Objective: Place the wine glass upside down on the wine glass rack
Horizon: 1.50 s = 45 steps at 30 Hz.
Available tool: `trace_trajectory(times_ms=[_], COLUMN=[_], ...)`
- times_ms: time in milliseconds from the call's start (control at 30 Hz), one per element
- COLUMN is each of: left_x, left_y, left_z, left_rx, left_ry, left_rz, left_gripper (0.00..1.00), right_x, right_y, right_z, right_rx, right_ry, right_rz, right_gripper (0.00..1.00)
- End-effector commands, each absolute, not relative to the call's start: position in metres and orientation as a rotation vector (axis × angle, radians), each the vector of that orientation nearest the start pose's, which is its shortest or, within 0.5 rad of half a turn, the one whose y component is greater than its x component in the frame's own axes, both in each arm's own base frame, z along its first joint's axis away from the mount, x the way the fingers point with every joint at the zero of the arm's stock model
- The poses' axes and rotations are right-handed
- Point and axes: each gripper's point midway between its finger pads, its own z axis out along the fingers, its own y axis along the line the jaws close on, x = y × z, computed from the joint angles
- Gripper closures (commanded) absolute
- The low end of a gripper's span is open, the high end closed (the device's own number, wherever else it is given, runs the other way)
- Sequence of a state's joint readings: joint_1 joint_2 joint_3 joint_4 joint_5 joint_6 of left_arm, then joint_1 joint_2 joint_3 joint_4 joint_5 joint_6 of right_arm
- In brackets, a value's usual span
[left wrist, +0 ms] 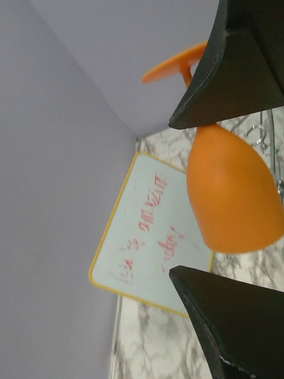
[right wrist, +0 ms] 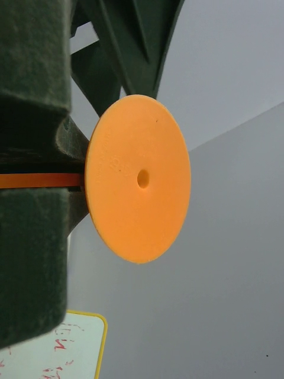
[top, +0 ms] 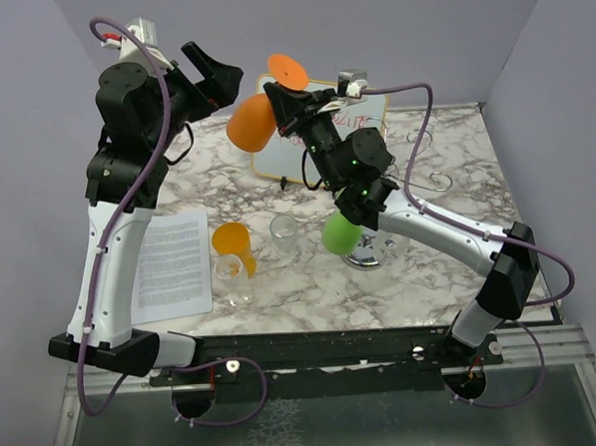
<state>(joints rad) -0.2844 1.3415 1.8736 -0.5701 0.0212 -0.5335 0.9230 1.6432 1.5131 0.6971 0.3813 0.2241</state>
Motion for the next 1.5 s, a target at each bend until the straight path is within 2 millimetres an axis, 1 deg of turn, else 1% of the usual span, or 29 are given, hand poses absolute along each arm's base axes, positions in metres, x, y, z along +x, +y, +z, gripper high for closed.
trace_trajectory(times_ms=[0,67,133,200,267,400,533,633,700,833,967,1133,1267,1367,1467], left_x=[0.347,0.347,0.341,0.336,0.333,0.328,0.323,0.318,0.317,0.317,0.317,0.319,0.323,0.322,0.321], left_y=[-0.165,-0.169,-0.181,-0.194,-0.201,-0.205,-0.209,-0.211,-0.211,-0.209,-0.208,-0.205,-0.200,-0.199,-0.200], left_z=[0.547,0.552,0.556,0.556,0.553,0.549,0.547,0.548,0.552,0.553,0.555,0.556,0.552,0.555,0.560], left_rx=[-0.117,-0.130,-0.110,-0.068,-0.049,-0.038,-0.025,-0.012,0.001,-0.004,-0.007,-0.015,-0.045,-0.042,-0.034], left_ry=[1.541,1.525,1.498,1.482,1.476,1.486,1.490,1.489,1.479,1.478,1.475,1.476,1.490,1.484,1.474], left_rz=[-0.999,-1.076,-1.197,-1.318,-1.388,-1.442,-1.495,-1.518,-1.510,-1.495,-1.487,-1.445,-1.389,-1.384,-1.392], left_gripper=[0.01,0.02,0.06,0.12,0.17,0.20,0.25,0.33,0.36,0.36,0.30,0.28,0.30,0.30,0.30], right_x=[0.346,0.346,0.349,0.350,0.349,0.349,0.350,0.352,0.352,0.353,0.355,0.357,0.358,0.355,0.355], right_y=[0.370,0.369,0.367,0.367,0.368,0.377,0.391,0.397,0.401,0.408,0.410,0.403,0.387,0.391,0.399], right_z=[0.517,0.516,0.515,0.515,0.518,0.522,0.518,0.512,0.509,0.502,0.496,0.499,0.505,0.507,0.501], right_rx=[0.020,0.029,0.042,0.044,0.017,-0.047,-0.119,-0.139,-0.157,-0.182,-0.187,-0.129,-0.033,-0.081,-0.131], right_ry=[1.044,1.047,1.050,1.048,1.037,1.030,1.027,1.032,1.031,1.035,1.043,1.041,1.034,1.025,1.033], right_rz=[0.897,0.899,0.886,0.878,0.863,0.845,0.833,0.830,0.832,0.835,0.828,0.833,0.842,0.841,0.830], right_gripper=[0.99,0.99,0.99,0.99,0.99,0.99,0.99,0.99,0.99,0.99,0.99,0.99,0.99,0.99,0.99])
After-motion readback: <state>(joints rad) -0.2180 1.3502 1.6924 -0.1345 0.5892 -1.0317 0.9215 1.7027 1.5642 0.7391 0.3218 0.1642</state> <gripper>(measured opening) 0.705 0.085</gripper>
